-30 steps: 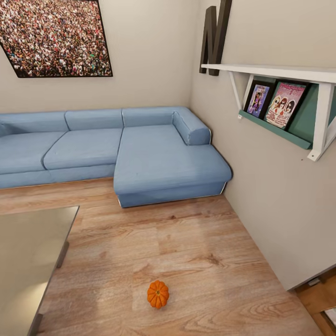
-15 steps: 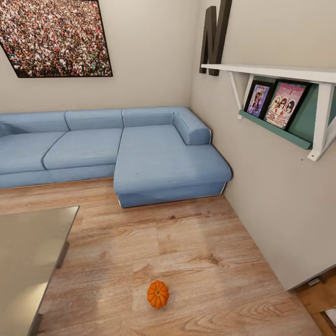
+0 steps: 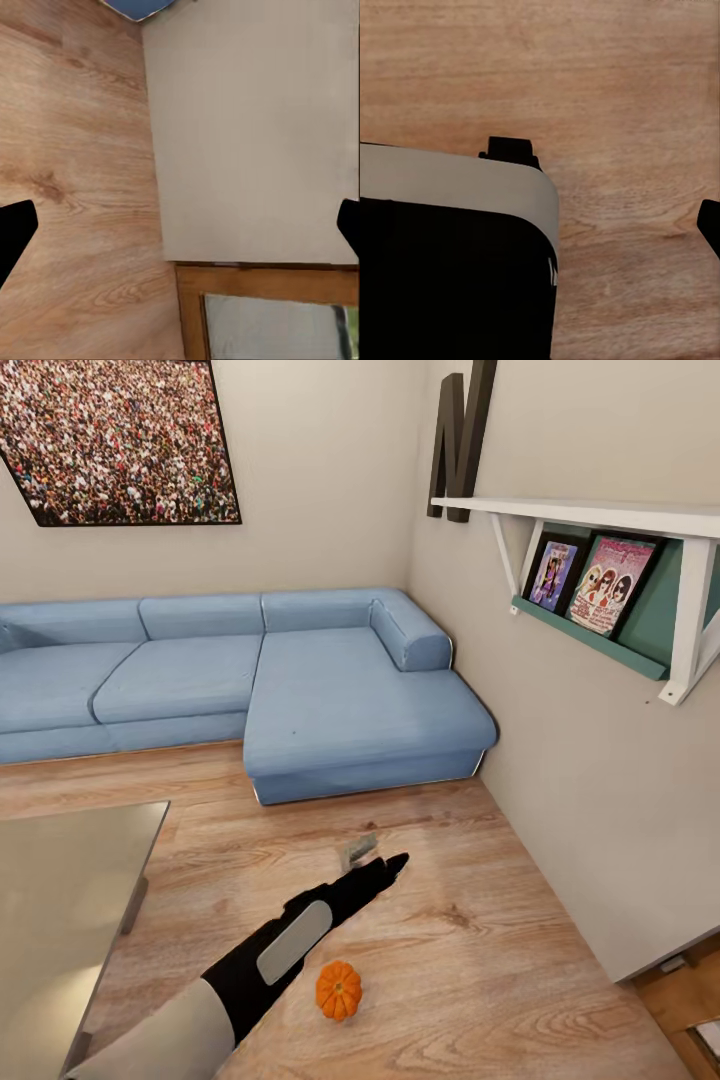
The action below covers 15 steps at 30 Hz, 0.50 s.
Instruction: Place each of the two pumpkins and all three candles from the living room inside a cabinet in the living room (use any cabinet), then make sure every cabinet is closed, and position the cauldron so it is next to a table in the living room.
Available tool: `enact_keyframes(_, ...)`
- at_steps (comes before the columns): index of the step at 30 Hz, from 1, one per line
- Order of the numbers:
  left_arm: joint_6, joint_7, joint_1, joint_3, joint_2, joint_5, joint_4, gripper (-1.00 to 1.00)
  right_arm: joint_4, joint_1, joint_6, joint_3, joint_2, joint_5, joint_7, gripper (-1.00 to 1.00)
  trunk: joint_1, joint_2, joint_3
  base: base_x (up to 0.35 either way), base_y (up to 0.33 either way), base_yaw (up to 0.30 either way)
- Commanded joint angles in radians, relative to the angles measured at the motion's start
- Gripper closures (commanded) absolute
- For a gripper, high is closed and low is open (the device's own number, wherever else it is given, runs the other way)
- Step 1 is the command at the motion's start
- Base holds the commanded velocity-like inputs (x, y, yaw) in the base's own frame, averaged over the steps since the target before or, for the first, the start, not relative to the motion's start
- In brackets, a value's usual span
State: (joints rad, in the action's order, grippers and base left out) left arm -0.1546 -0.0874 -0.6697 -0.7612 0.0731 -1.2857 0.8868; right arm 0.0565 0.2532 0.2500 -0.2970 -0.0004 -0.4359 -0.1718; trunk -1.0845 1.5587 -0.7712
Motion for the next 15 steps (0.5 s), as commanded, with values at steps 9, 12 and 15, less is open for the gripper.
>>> enact_keyframes(9, 0.000, 0.008, -0.052, 0.110, -0.122, -0.093, 0.410, -1.00, -0.001, 0.000, 0.000, 0.002, 0.000, -0.005, 0.000, -1.00, 0.000, 0.000, 0.000, 0.000, 0.000, 0.000)
enact_keyframes(12, 0.000, 0.024, -0.052, 0.137, -0.195, -0.167, 0.505, -1.00, -0.004, 0.000, -0.001, 0.002, 0.001, -0.006, 0.001, -1.00, 0.000, 0.000, 0.000, 0.000, 0.000, 0.000)
enact_keyframes(15, 0.001, 0.120, -0.051, 0.143, -0.286, -0.326, 0.524, -1.00, -0.008, 0.000, -0.003, 0.003, 0.005, -0.006, 0.003, -1.00, 0.000, 0.000, 0.000, 0.000, 0.000, 0.000)
